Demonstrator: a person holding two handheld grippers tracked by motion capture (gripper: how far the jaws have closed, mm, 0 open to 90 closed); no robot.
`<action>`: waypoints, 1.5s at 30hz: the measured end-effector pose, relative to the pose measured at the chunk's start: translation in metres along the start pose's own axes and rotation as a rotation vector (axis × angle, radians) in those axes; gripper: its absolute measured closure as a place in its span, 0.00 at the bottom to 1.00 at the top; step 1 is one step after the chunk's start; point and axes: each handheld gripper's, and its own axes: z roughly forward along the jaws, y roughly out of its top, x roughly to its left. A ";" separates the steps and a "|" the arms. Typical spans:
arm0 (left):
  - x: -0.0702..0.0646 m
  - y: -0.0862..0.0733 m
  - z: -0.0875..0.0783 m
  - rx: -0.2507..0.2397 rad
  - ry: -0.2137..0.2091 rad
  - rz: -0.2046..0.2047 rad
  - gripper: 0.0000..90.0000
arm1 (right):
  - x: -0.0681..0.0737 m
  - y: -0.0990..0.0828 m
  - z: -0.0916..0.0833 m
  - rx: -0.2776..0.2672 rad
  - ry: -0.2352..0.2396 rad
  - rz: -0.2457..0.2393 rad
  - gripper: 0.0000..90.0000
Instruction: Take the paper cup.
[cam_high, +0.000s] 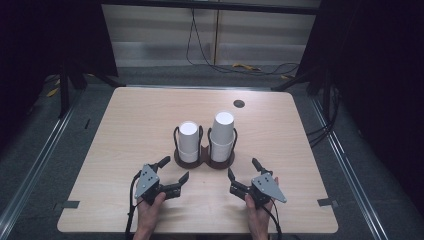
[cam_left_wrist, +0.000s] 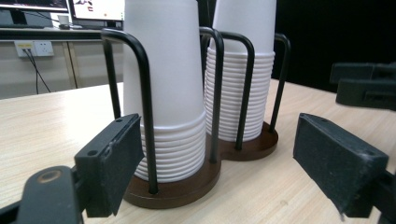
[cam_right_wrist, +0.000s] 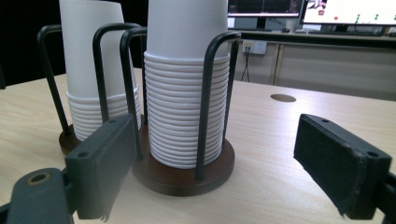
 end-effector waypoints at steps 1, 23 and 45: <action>0.000 0.000 0.001 0.005 -0.004 -0.002 0.17 | -0.001 0.000 -0.001 -0.010 0.007 0.000 0.14; 0.005 0.003 0.000 0.006 -0.027 -0.027 0.18 | 0.001 0.000 -0.002 0.004 0.018 0.003 0.15; 0.027 0.047 -0.001 0.036 -0.111 -0.003 0.18 | -0.002 0.000 -0.004 0.001 0.050 0.029 0.15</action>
